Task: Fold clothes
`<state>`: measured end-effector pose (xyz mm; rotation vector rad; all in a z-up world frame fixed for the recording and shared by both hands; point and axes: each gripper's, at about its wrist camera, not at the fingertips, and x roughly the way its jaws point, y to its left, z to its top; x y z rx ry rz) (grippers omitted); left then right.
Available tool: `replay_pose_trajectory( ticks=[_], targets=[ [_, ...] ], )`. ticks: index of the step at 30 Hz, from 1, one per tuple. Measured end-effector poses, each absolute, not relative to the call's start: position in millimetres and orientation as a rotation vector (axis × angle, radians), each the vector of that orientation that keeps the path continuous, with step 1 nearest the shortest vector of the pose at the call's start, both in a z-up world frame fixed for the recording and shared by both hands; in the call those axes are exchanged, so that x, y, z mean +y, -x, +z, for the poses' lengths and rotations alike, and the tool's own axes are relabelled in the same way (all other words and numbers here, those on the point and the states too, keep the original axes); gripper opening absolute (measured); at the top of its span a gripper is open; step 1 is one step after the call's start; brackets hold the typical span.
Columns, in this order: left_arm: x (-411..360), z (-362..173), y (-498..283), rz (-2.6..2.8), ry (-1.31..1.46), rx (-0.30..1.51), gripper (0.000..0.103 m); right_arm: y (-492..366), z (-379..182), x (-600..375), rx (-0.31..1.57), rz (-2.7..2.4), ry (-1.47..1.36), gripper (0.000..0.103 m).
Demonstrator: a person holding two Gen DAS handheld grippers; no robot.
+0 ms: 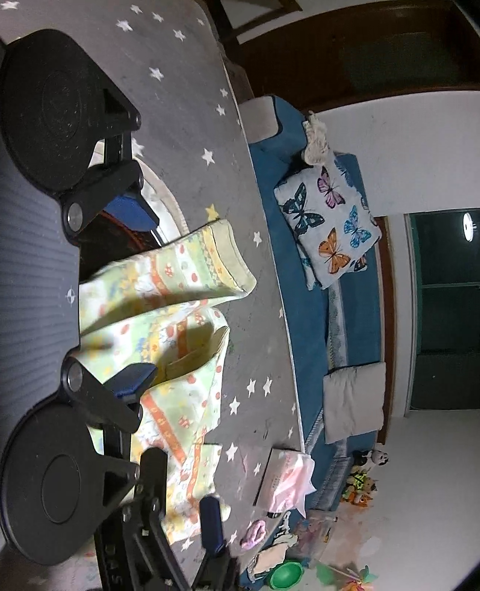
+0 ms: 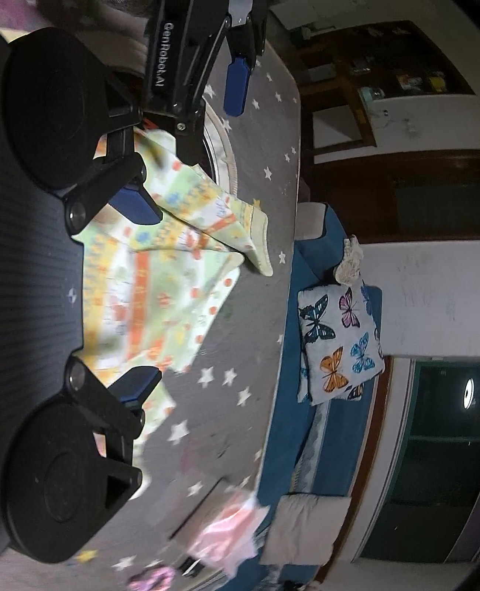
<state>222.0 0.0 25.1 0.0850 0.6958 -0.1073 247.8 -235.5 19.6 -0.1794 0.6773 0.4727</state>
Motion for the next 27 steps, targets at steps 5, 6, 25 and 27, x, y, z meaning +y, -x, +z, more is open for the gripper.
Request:
replay_pose_trajectory(
  ticks=[5, 6, 25, 27],
  targets=[
    [-0.7, 14.4, -247.1, -0.133, -0.096, 0.723, 0.068, -286.9, 2.9, -213.9, 0.701, 0.493, 0.217, 0.078],
    [-0.4, 12.5, -252.0, -0.138, -0.096, 0.730, 0.067, -293.4, -1.1, -210.6, 0.710, 0.495, 0.220, 0.078],
    [40.4, 5.7, -238.0, -0.057, 0.033, 0.751, 0.002, -271.7, 20.3, -283.3, 0.655, 0.396, 0.044, 0.007],
    [51.2, 11.5, -221.1, -0.023, 0.051, 0.732, 0.002, -256.8, 31.3, -302.2, 0.632, 0.371, 0.013, 0.007]
  ],
)
